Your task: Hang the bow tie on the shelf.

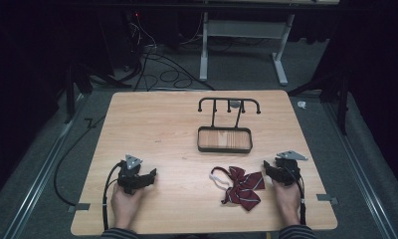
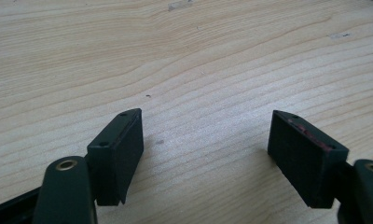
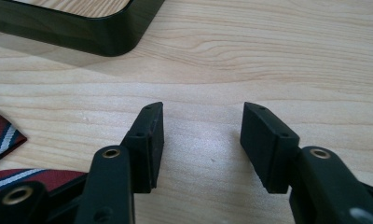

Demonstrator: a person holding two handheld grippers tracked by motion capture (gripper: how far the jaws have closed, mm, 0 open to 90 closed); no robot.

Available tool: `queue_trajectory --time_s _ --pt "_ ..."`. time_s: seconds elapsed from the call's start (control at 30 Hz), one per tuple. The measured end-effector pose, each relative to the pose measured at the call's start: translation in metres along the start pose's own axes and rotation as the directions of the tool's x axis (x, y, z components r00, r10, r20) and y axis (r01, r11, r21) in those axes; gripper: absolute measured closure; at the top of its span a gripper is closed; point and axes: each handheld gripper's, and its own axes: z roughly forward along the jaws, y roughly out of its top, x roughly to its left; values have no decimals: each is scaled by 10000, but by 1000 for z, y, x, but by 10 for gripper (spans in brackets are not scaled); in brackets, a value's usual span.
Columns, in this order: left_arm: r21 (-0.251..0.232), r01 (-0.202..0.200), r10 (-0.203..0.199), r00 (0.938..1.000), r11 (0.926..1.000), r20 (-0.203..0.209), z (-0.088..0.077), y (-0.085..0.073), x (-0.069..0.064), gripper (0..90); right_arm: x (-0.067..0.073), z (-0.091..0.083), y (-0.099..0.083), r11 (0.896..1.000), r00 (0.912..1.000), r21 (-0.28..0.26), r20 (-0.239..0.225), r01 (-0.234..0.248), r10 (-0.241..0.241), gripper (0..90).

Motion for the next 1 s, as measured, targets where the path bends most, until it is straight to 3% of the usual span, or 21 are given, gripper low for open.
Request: queue_trajectory --time_s 0.13,0.47,0.67,0.9,1.0 --pt "0 -6 6 10000 10000 -8 0 0 0 273 -1 -1 0 10000 9998 40 -169 -42 43 538" --pt "6 -7 7 10000 10000 -11 0 0 0 273 5 -16 3 9989 9963 -448 -853 -116 77 571" --pt "13 -5 5 10000 10000 -4 0 0 0 273 17 -24 9 9970 9871 -770 -1591 70 -192 591" --pt "18 -12 12 10000 10000 -8 0 0 0 273 31 -29 13 9956 9765 -883 -2102 297 -478 601" --pt "26 -24 24 10000 10000 -20 0 0 0 272 41 -30 16 9950 9652 -899 -2534 426 -642 606"
